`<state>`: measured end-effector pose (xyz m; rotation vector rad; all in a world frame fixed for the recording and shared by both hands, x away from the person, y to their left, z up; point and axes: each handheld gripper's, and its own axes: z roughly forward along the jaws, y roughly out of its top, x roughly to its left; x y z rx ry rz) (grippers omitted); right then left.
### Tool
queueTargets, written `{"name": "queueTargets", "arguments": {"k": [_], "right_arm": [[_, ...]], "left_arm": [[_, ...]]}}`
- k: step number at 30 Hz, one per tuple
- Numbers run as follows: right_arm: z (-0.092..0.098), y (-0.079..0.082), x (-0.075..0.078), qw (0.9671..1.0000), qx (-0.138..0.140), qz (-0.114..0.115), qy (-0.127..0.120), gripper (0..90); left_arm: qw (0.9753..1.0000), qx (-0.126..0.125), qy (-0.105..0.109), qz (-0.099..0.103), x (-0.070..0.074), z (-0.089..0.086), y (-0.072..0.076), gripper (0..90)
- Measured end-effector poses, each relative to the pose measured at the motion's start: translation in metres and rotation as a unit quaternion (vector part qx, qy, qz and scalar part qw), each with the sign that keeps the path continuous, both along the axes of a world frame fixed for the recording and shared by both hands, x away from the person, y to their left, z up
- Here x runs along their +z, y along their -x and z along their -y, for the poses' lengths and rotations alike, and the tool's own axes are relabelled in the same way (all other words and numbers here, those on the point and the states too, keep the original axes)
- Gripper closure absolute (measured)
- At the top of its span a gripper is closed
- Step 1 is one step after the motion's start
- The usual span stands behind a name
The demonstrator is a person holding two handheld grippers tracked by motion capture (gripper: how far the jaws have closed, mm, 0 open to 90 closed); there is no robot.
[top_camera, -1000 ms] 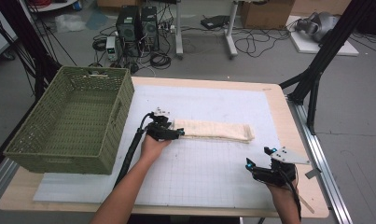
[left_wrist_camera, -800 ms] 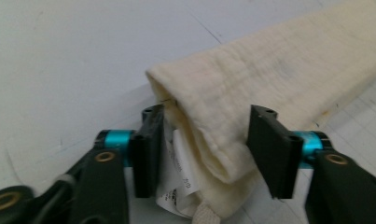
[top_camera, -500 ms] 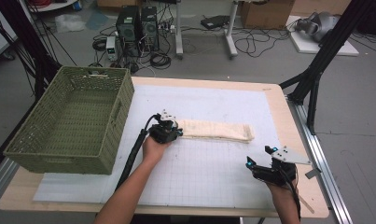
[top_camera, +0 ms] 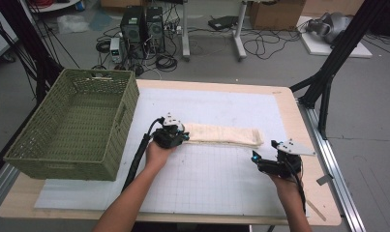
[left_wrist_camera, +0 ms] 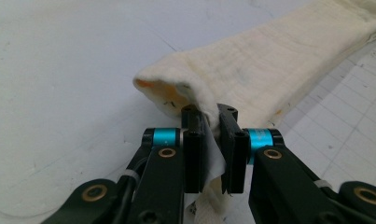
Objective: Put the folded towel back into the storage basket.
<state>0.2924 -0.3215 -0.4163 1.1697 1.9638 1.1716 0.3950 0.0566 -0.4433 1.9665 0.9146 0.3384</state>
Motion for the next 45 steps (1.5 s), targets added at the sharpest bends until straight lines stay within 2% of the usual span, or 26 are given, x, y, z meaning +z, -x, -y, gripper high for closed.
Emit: {"name": "queueTargets", "arguments": {"k": [1,4,6,10,13,14,17,18,20,21,22,24,28,29,30,31,33,34,37,45], "right_arm": [[0.000,0.000,0.000,1.0000,0.000,0.000,0.000,15.6],[0.001,-0.014,-0.004,0.9998,-0.009,-0.014,-0.005,16.2],[0.002,-0.031,-0.010,0.9991,-0.025,-0.033,-0.007,16.3],[0.003,-0.043,-0.015,0.9980,-0.040,-0.050,-0.002,18.1],[0.003,-0.058,-0.021,0.9965,-0.055,-0.063,-0.005,24.5],[0.003,-0.058,-0.021,0.9965,-0.055,-0.063,-0.005,24.5],[-0.001,-0.067,-0.025,0.9947,-0.058,-0.084,0.000,26.6],[-0.004,-0.071,-0.027,0.9942,-0.056,-0.092,0.002,30.3],[-0.007,-0.072,-0.029,0.9931,-0.058,-0.102,0.008,32.0],[-0.007,-0.073,-0.030,0.9917,-0.060,-0.113,0.009,38.5],[-0.007,-0.073,-0.030,0.9917,-0.060,-0.113,0.009,38.5],[-0.007,-0.074,-0.034,0.9895,-0.062,-0.130,-0.001,42.2],[-0.008,-0.073,-0.033,0.9896,-0.062,-0.130,0.004,47.6],[-0.009,-0.072,-0.033,0.9893,-0.061,-0.132,-0.002,54.2],[-0.009,-0.072,-0.033,0.9893,-0.061,-0.132,-0.002,54.2],[-0.010,-0.070,-0.033,0.9894,-0.056,-0.133,-0.011,63.6],[-0.011,-0.069,-0.034,0.9895,-0.052,-0.134,-0.016,67.0],[-0.012,-0.068,-0.034,0.9896,-0.048,-0.135,-0.020,74.1],[-0.013,-0.066,-0.032,0.9909,-0.043,-0.128,-0.009,77.4],[-0.011,-0.058,-0.031,0.9948,-0.019,-0.100,-0.002,77.9]], "left_arm": [[1.0000,0.000,0.000,0.000,0.000,0.000,0.000,81.4],[1.0000,-0.002,0.001,0.002,0.002,-0.001,0.001,81.5],[1.0000,-0.002,0.003,0.005,0.004,-0.002,0.002,81.5],[1.0000,-0.001,0.005,0.005,0.005,-0.002,0.002,81.5],[1.0000,0.000,0.003,0.005,0.004,-0.002,0.002,81.5],[1.0000,0.000,0.002,0.006,0.005,-0.002,0.002,81.5],[1.0000,0.000,0.002,0.006,0.005,-0.003,0.002,81.5],[1.0000,0.001,0.003,0.006,0.005,-0.003,0.002,81.4],[1.0000,-0.001,0.001,0.005,0.005,-0.003,0.002,81.4],[1.0000,0.000,0.002,0.005,0.005,-0.003,0.002,81.4],[1.0000,-0.001,0.002,0.006,0.005,-0.003,0.002,81.4],[1.0000,-0.002,0.001,0.006,0.005,-0.003,0.002,81.4],[0.9999,-0.006,-0.002,0.010,0.005,-0.003,0.002,81.4],[0.9999,-0.006,-0.001,0.010,0.004,-0.003,0.003,81.4],[0.9999,-0.007,-0.002,0.012,0.004,-0.003,0.003,81.4],[0.9999,-0.007,-0.003,0.012,0.004,-0.003,0.003,81.4],[0.9999,-0.006,-0.002,0.014,0.003,-0.003,0.004,81.4],[0.9999,-0.006,-0.001,0.014,0.002,-0.004,0.005,81.4],[0.9998,-0.008,0.000,0.016,0.002,-0.006,0.008,81.5],[0.9994,-0.008,0.013,0.030,0.013,-0.009,0.015,81.5]]}}
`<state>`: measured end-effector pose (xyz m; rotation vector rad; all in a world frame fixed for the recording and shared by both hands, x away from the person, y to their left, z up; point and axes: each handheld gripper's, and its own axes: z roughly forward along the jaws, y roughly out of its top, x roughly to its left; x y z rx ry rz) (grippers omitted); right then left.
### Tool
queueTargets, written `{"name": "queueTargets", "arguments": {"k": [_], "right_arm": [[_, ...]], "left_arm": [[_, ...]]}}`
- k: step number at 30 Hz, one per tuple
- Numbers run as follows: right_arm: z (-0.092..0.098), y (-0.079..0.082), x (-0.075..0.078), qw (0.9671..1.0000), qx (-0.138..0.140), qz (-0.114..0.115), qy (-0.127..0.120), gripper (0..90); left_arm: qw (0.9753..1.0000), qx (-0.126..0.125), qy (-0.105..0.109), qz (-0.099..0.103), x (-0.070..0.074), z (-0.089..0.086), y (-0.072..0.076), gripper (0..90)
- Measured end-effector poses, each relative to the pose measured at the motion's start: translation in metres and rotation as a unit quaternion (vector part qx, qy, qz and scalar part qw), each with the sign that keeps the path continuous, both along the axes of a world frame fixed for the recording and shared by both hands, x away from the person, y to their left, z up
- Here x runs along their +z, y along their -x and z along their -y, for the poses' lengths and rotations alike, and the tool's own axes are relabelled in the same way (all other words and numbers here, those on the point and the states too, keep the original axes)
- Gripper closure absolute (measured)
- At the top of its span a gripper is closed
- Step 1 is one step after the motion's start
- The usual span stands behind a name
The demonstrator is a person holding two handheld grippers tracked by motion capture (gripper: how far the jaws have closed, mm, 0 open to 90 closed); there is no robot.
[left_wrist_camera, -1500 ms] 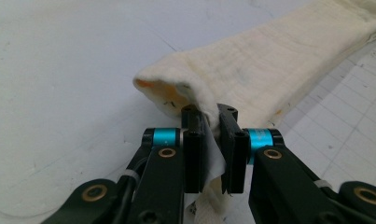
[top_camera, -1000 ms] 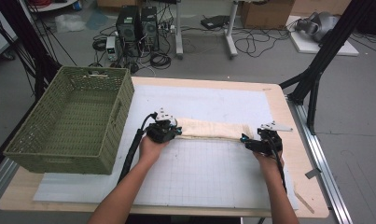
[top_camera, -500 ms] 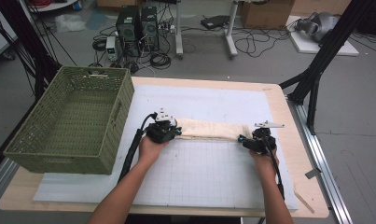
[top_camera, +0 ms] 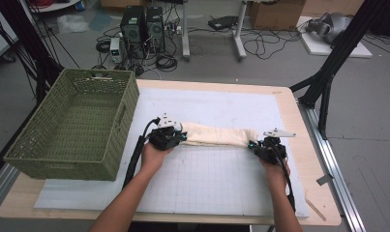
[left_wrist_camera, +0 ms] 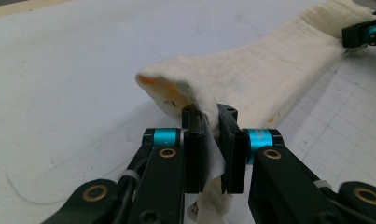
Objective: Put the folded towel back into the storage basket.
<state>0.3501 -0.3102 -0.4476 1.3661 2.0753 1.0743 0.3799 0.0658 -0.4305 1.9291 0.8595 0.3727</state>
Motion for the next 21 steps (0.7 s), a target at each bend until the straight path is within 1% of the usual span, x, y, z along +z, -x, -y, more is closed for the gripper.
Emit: {"name": "queueTargets", "arguments": {"k": [1,3,4,5,8,9,10,11,12,13,14,18,19,21], "right_arm": [[0.000,0.001,0.003,0.9999,0.006,0.013,0.000,78.0],[0.000,0.002,0.004,0.9998,0.007,0.017,-0.001,78.0],[0.000,0.004,0.006,0.9996,0.012,0.024,-0.001,78.0],[0.000,0.004,0.006,0.9996,0.012,0.024,-0.001,78.0],[0.000,0.005,0.009,0.9992,0.021,0.034,0.001,78.0],[0.000,0.006,0.009,0.9992,0.021,0.035,-0.003,78.0],[0.001,0.007,0.012,0.9987,0.023,0.045,-0.010,77.9],[0.002,0.008,0.014,0.9984,0.024,0.050,-0.013,77.9],[0.002,0.008,0.014,0.9984,0.024,0.050,-0.013,77.9],[0.003,0.011,0.017,0.9976,0.026,0.061,-0.019,77.9],[0.003,0.011,0.017,0.9976,0.026,0.061,-0.019,77.9],[0.008,0.015,0.025,0.9954,0.029,0.086,-0.030,77.9],[0.008,0.015,0.025,0.9954,0.029,0.086,-0.030,77.9],[0.010,0.017,0.029,0.9942,0.030,0.096,-0.038,78.0]], "left_arm": [[1.0000,-0.001,0.001,0.004,0.003,-0.002,0.002,81.5],[1.0000,-0.001,0.003,0.004,0.004,-0.002,0.003,81.5],[1.0000,-0.002,0.005,0.005,0.006,-0.004,0.004,81.5],[0.9999,-0.003,0.007,0.008,0.007,-0.005,0.004,81.5],[0.9998,-0.007,0.013,0.016,0.011,-0.008,0.007,81.4],[0.9997,-0.008,0.014,0.018,0.012,-0.008,0.007,81.4],[0.9997,-0.008,0.015,0.020,0.013,-0.009,0.008,81.4],[0.9996,-0.010,0.016,0.022,0.014,-0.010,0.009,81.4],[0.9995,-0.012,0.016,0.024,0.015,-0.011,0.010,81.4],[0.9994,-0.014,0.015,0.028,0.016,-0.012,0.011,81.4],[0.9992,-0.015,0.019,0.031,0.018,-0.013,0.012,81.4],[0.9979,-0.018,0.036,0.050,0.022,-0.014,0.019,81.4],[0.9976,-0.020,0.039,0.054,0.023,-0.015,0.021,81.4],[0.9968,-0.022,0.045,0.062,0.025,-0.016,0.025,81.4]]}}
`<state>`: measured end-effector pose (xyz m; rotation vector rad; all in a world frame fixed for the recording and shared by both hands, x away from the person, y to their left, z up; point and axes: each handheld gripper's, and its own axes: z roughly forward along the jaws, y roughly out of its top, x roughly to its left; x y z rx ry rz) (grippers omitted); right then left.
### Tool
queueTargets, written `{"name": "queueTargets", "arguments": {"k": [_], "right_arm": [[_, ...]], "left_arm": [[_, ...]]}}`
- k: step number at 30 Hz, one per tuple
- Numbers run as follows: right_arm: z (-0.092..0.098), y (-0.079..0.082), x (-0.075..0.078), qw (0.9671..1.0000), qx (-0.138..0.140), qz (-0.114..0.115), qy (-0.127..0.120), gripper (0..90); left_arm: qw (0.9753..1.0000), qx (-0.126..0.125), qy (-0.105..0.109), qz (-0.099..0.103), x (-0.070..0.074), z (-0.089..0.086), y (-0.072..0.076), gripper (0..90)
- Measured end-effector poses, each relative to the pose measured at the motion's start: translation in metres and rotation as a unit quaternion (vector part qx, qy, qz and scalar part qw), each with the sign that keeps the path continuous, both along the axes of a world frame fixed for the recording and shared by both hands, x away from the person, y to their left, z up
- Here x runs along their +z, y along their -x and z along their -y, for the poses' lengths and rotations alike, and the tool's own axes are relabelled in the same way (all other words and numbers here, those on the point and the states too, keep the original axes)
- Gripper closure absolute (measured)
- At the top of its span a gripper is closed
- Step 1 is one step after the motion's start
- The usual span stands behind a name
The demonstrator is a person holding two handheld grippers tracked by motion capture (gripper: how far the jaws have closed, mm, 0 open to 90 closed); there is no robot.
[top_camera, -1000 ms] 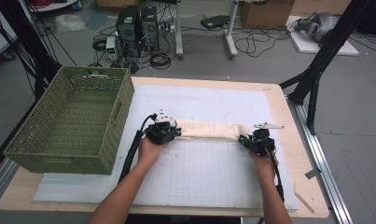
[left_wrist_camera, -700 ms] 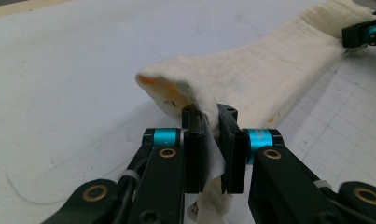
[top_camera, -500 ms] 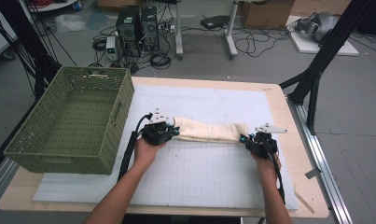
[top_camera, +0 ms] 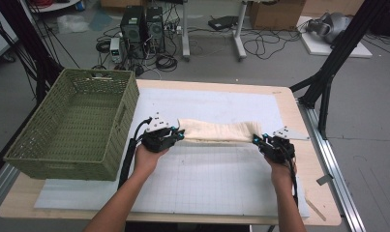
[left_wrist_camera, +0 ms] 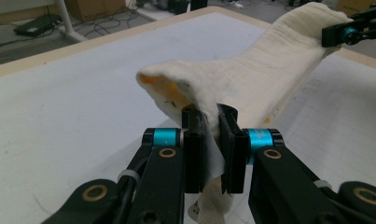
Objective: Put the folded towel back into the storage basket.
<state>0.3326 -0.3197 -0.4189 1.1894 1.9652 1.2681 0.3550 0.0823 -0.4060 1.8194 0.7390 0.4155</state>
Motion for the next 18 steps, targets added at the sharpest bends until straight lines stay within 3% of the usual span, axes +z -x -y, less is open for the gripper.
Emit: {"name": "queueTargets", "arguments": {"k": [8,18], "right_arm": [[-0.002,0.003,0.009,0.9997,0.017,0.018,-0.004,78.4],[-0.017,0.007,0.023,0.9982,0.039,0.046,-0.004,78.3]], "left_arm": [[0.9997,-0.007,0.017,0.014,0.010,-0.010,0.009,81.5],[0.9992,-0.002,0.026,0.029,0.023,-0.030,0.016,81.5]]}}
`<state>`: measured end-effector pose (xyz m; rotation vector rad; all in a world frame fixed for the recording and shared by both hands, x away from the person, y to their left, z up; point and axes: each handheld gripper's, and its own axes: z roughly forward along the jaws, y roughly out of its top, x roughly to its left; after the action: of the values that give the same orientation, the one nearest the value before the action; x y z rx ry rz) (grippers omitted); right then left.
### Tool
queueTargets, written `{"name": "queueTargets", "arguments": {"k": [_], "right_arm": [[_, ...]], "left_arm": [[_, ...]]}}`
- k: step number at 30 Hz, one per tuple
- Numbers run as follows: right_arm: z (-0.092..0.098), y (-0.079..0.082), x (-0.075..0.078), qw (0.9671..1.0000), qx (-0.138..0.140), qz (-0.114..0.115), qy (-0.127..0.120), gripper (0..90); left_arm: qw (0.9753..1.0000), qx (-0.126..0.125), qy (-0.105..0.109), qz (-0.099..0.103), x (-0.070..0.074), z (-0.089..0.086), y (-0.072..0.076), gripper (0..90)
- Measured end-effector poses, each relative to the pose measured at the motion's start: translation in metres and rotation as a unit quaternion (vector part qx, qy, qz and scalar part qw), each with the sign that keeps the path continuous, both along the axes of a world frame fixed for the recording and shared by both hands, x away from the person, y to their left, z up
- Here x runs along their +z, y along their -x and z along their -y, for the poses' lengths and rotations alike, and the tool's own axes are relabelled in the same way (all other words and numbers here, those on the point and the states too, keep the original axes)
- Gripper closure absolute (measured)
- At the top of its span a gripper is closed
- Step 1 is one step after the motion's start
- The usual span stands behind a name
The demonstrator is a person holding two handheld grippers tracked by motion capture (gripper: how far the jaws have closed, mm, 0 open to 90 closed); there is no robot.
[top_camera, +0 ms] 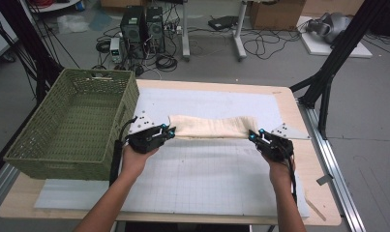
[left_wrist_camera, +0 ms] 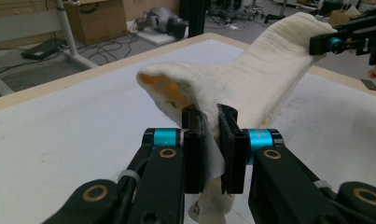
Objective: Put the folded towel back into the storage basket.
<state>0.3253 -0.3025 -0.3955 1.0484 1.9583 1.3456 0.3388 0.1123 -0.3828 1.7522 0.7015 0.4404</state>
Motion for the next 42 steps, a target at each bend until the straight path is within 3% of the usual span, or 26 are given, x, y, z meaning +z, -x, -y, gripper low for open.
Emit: {"name": "queueTargets", "arguments": {"k": [11,15,22,24,31,35,36,42], "right_arm": [[-0.011,0.002,0.012,0.9994,0.023,0.026,-0.004,78.6],[-0.015,0.000,0.016,0.9992,0.028,0.027,-0.010,78.8],[-0.025,-0.002,0.036,0.9983,0.039,0.044,-0.006,79.0],[-0.030,-0.003,0.041,0.9982,0.042,0.043,0.000,79.0],[-0.054,-0.015,0.056,0.9972,0.054,0.051,0.002,79.0],[-0.071,-0.023,0.061,0.9965,0.062,0.055,0.007,79.0],[-0.074,-0.026,0.061,0.9965,0.062,0.055,0.007,78.9],[-0.092,-0.040,0.068,0.9962,0.064,0.059,0.002,79.0]], "left_arm": [[0.9997,0.006,0.015,0.020,0.014,-0.016,0.015,81.5],[0.9994,0.005,0.023,0.027,0.021,-0.021,0.021,81.6],[0.9990,0.020,0.037,0.017,0.034,-0.034,0.026,81.7],[0.9987,0.024,0.036,0.028,0.038,-0.038,0.028,81.7],[0.9976,0.037,0.040,0.043,0.049,-0.062,0.033,81.6],[0.9961,0.050,0.052,0.051,0.050,-0.076,0.037,81.6],[0.9956,0.050,0.061,0.050,0.050,-0.078,0.038,81.6],[0.9941,0.063,0.065,0.059,0.059,-0.088,0.045,81.7]]}}
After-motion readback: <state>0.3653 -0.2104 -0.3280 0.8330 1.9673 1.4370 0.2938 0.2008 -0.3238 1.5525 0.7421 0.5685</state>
